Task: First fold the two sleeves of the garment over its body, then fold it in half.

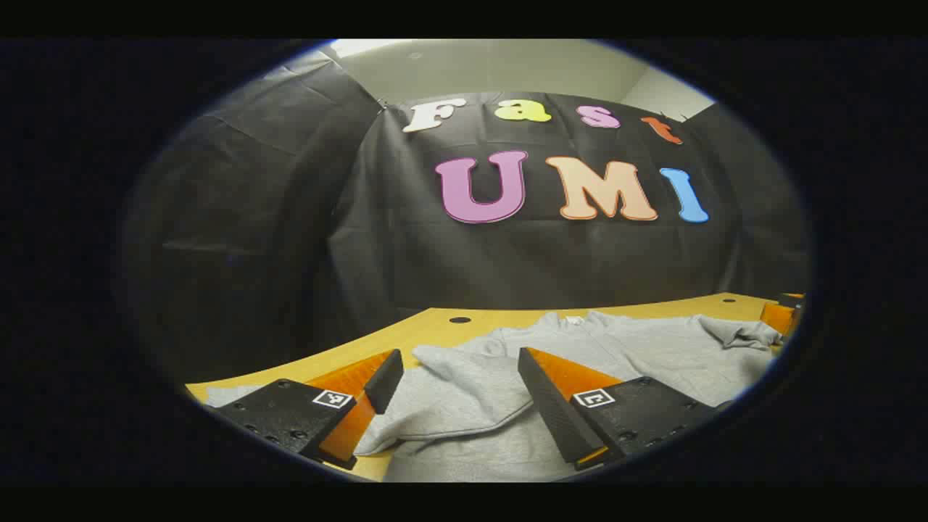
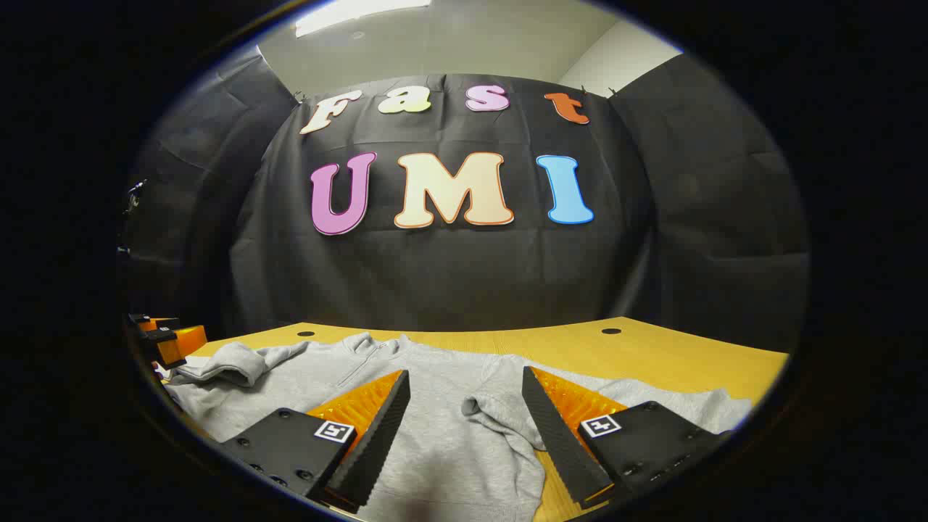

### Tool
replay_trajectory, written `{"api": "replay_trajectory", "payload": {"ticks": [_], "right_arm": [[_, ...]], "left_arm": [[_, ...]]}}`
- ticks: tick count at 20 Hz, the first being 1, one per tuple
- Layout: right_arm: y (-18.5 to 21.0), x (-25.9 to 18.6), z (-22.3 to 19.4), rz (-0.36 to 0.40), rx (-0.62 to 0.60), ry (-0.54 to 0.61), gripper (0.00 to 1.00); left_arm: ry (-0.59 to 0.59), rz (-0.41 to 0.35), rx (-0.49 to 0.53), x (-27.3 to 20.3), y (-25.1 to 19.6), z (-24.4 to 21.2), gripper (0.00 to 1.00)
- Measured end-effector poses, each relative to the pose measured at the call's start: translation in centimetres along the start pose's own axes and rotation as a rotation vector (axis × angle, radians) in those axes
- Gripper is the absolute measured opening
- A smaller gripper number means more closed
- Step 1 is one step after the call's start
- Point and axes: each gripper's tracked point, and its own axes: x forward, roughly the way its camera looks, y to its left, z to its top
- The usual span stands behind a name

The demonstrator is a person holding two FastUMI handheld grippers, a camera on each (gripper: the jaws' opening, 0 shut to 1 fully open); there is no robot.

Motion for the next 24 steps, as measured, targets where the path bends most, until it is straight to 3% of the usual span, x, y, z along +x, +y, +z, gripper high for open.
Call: {"api": "replay_trajectory", "payload": {"ticks": [24], "right_arm": [[-0.30, 0.02, 0.06, -0.015, -0.002, -0.001, 0.97]], "left_arm": [[-0.003, -0.010, 0.000, 0.10, -0.25, -0.05, 0.94]]}}
